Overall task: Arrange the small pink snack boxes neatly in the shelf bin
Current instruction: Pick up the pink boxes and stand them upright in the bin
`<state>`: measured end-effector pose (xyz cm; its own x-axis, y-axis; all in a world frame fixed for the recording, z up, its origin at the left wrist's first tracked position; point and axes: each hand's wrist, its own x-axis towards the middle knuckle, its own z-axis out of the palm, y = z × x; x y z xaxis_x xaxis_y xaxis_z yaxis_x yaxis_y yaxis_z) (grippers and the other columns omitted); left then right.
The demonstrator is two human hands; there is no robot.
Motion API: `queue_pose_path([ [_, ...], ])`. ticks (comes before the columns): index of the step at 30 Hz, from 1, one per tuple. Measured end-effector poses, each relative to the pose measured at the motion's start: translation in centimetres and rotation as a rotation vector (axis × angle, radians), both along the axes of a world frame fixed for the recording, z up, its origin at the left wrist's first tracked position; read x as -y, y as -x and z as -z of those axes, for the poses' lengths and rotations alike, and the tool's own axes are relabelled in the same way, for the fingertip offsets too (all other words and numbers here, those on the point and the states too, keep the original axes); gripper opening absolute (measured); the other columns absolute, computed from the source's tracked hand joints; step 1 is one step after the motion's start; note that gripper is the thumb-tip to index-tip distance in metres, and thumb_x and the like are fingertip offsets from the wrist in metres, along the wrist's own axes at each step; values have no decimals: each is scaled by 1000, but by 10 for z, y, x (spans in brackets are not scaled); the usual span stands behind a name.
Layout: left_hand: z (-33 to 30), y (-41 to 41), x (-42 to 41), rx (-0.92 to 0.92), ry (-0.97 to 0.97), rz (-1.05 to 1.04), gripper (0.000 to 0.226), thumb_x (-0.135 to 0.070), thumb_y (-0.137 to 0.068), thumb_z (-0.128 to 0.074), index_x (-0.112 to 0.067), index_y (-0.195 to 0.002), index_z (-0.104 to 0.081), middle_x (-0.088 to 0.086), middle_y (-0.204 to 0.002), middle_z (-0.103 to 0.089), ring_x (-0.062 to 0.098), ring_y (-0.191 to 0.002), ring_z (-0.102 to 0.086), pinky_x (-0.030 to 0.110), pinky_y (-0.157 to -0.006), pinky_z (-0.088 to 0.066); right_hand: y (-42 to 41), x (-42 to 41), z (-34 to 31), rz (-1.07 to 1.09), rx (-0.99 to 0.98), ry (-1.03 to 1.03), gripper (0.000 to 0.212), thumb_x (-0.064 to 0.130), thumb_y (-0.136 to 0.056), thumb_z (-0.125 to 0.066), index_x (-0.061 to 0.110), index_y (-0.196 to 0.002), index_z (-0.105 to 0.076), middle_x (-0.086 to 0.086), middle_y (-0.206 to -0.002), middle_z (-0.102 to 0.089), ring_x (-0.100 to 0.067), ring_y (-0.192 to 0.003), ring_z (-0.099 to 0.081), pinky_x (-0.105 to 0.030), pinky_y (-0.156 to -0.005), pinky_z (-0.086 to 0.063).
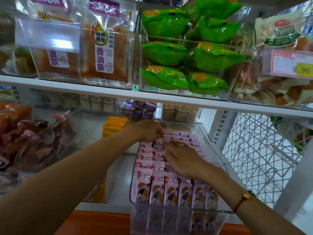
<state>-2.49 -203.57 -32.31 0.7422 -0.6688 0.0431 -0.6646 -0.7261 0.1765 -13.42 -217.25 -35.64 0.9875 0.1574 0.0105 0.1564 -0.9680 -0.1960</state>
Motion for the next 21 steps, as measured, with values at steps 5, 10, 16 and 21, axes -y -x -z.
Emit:
queue_pose_path([
  [5,-5,8,0,34,-95,23,30,-28,-97,-52,-18,-123,-62,3,-128,-60,22,-116,-55,40,-99,-45,17,0,7,-13,36,-11,50,45,-101,-22,34,-150,-15,4,-160,-10,-18,-146,-5,-39,-117,-4],
  [10,-8,12,2,153,-89,-22,21,-30,-93,-60,-19,-107,-70,1,-114,-67,22,-107,-60,37,-88,-50,18,1,11,-12,35,14,52,49,-100,-19,34,-150,-15,4,-160,-11,-18,-146,-4,-39,-116,-2],
  [16,-15,19,-6,118,409,-189,18,-27,-98,-50,-17,-93,-63,4,-98,-65,23,-95,-60,33,-77,-46,16,1,9,-3,-1,9,52,52,-99,-20,34,-148,-21,5,-159,-15,-18,-146,-6,-41,-116,-4],
  [21,-19,41,-16,-74,1051,-376,19,-20,-98,-50,-8,-108,-62,11,-111,-66,23,-98,-61,31,-83,-51,17,-1,4,8,-8,21,51,49,-100,-21,33,-149,-21,3,-158,-17,-18,-145,-10,-41,-117,-7],
])
